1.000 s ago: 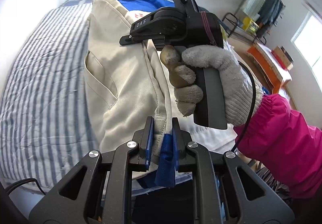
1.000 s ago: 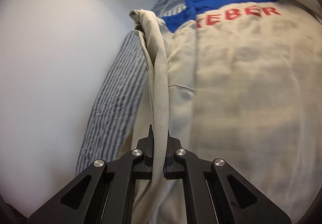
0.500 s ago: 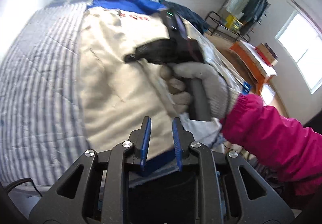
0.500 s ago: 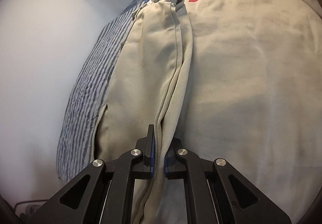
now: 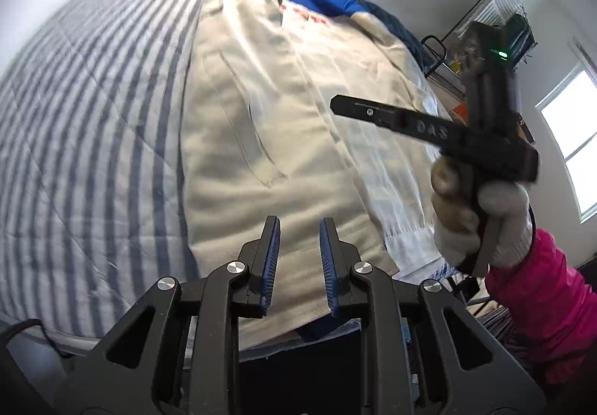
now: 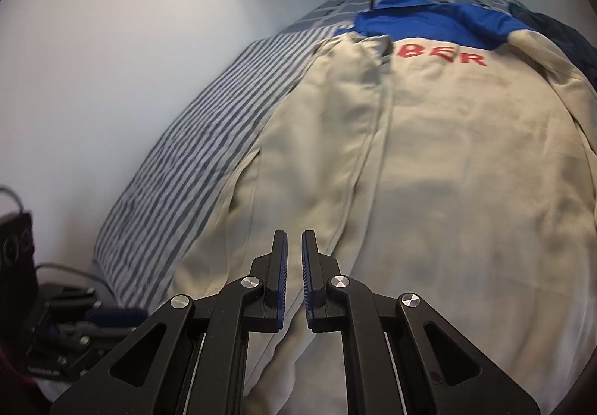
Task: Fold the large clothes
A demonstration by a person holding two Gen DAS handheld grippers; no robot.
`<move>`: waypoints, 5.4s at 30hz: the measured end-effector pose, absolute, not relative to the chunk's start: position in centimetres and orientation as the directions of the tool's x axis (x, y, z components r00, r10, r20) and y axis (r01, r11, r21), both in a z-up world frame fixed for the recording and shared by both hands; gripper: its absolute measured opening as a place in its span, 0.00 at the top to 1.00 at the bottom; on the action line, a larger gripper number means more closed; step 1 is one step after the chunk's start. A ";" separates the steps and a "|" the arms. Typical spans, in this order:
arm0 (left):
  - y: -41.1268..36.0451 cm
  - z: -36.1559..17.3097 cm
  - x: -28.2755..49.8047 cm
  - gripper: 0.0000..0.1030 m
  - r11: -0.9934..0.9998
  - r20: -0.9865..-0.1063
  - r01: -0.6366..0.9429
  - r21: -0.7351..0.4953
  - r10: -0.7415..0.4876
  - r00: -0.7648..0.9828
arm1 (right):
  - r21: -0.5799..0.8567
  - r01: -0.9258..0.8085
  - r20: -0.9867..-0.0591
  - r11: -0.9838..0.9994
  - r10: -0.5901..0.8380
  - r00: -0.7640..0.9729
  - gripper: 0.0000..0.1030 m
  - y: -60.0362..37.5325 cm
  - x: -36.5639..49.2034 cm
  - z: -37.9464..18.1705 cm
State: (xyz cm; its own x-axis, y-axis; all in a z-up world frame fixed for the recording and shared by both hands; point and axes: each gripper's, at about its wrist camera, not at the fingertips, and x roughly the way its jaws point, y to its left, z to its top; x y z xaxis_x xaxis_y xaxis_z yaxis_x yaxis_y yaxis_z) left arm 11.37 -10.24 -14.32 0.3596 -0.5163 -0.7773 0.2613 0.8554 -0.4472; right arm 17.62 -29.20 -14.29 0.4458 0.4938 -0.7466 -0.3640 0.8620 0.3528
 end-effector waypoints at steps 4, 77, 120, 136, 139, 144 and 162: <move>-10.8 -16.9 11.2 0.81 0.873 -0.815 0.246 -0.422 -0.484 0.318 | 0.335 -0.373 -0.781 0.865 0.477 0.404 0.94 -27.9 17.0 -16.3; -21.3 -6.2 14.2 0.40 0.809 -0.749 0.492 -0.320 -0.534 0.392 | 0.465 0.558 -0.762 0.687 -0.011 0.648 0.98 -71.7 1.3 -17.9; -23.2 -12.3 13.5 0.40 0.793 -0.789 0.363 -0.490 -0.580 0.202 | 0.391 -0.422 -0.643 0.818 0.570 0.511 0.89 -44.5 -2.2 -10.8; -27.7 -17.9 11.0 0.40 0.748 -0.790 0.327 -0.577 -0.613 0.005 | 0.520 -0.102 -0.642 0.848 0.467 0.608 0.68 -55.9 11.0 -12.3; -27.8 -18.5 11.1 0.41 0.738 -0.784 0.325 -0.591 -0.621 -0.014 | 0.558 -0.045 -0.643 0.829 0.465 0.609 0.68 -57.7 13.3 -13.6; -28.6 -19.2 11.1 0.62 0.730 -0.786 0.345 -0.590 -0.616 -0.039 | 0.609 0.004 -0.644 0.793 0.491 0.586 0.68 -58.8 16.8 -15.6; -28.8 -19.3 10.6 0.96 0.725 -0.789 0.369 -0.582 -0.614 -0.038 | 0.643 0.120 -0.680 0.756 0.491 0.545 0.94 -58.4 23.8 -20.6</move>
State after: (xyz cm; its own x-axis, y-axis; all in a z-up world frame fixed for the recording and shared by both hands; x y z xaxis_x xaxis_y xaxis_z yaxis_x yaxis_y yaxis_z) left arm 10.62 -28.79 -19.30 -0.0383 -0.6137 -0.7886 0.3686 0.7249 -0.5820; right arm 23.78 -58.36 -20.57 0.5448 0.4914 -0.6796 0.1198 0.7564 0.6430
